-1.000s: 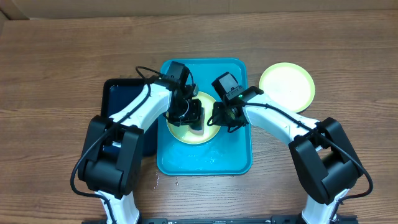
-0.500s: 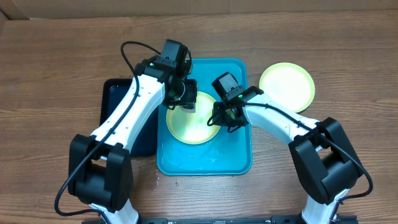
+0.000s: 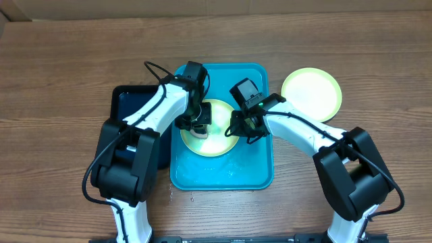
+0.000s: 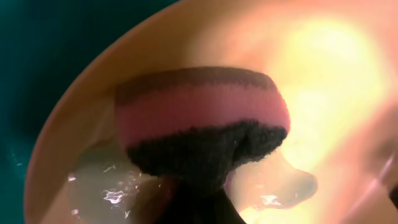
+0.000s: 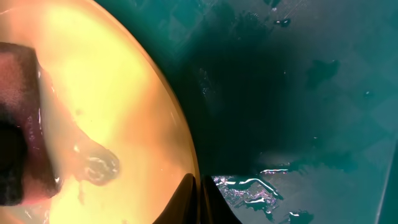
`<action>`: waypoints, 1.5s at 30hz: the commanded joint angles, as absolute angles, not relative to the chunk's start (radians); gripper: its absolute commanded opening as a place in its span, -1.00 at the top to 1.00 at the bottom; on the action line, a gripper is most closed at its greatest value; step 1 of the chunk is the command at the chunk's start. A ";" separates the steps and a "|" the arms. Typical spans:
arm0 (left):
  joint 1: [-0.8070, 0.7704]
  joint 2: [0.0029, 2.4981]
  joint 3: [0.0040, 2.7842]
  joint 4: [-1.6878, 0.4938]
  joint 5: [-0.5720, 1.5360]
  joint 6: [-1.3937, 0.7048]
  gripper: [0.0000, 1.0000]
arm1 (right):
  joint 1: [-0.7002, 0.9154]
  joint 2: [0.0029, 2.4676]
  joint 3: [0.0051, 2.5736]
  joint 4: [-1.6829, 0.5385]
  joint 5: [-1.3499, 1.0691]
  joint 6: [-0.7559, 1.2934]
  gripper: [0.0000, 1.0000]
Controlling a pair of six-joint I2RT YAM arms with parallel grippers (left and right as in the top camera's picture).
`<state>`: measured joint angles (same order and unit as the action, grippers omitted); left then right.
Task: Clean dirty plates on tray and stack at the side
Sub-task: 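Continue scrubbing the yellow plate with the sponge in left gripper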
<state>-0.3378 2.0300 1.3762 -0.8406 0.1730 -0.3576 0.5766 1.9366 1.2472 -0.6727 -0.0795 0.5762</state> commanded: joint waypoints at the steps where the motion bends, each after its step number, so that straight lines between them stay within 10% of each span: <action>1: -0.344 2.104 1.360 -0.836 0.429 -0.275 0.92 | 0.583 1.942 1.239 -0.667 -0.088 0.568 0.92; 15: -0.310 1.785 1.391 -0.891 0.276 -0.279 0.91 | 0.583 1.942 1.237 -0.664 -0.088 0.569 0.92; 30: -0.316 1.980 1.341 -0.938 0.098 -0.356 0.92 | 0.583 1.942 1.237 -0.664 -0.088 0.569 0.92; 45: -0.294 2.025 1.418 -0.877 0.601 -0.212 0.92 | 0.583 1.942 1.237 -0.663 -0.088 0.569 0.92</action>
<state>-0.2939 2.0388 1.3689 -0.8711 0.4442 -0.2623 0.5755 1.9366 1.2472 -0.6704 -0.0700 0.5755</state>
